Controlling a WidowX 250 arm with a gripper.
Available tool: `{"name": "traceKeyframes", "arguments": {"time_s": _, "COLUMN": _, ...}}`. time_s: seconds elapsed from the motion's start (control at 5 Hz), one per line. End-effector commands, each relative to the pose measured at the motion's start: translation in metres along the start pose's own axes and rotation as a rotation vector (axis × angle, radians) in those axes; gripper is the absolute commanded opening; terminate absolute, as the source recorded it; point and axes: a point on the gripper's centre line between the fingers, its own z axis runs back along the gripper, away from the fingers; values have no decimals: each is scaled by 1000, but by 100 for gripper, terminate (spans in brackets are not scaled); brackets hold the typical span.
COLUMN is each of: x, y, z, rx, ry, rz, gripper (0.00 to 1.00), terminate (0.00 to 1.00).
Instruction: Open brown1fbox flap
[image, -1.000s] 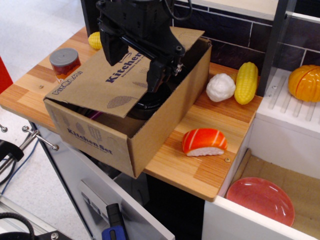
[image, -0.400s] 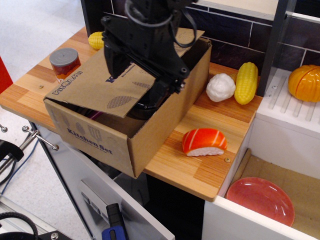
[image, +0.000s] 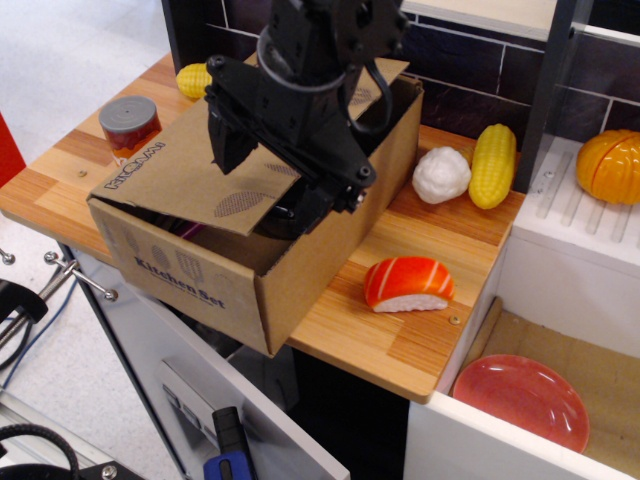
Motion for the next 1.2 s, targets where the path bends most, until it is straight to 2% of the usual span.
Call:
{"name": "traceKeyframes", "arguments": {"time_s": 0.0, "x": 2, "y": 6, "z": -7, "rx": 74, "ry": -10, "rz": -28, "gripper": 100, "terminate": 0}}
{"name": "traceKeyframes", "arguments": {"time_s": 0.2, "x": 3, "y": 14, "z": -5, "rx": 135, "ry": -19, "rz": -68, "gripper": 100, "terminate": 0}}
{"name": "traceKeyframes", "arguments": {"time_s": 0.4, "x": 5, "y": 24, "z": -5, "rx": 132, "ry": -1, "rz": -82, "gripper": 100, "terminate": 0}}
{"name": "traceKeyframes", "arguments": {"time_s": 1.0, "x": 14, "y": 56, "z": 14, "rx": 229, "ry": 18, "rz": -143, "gripper": 100, "terminate": 0}}
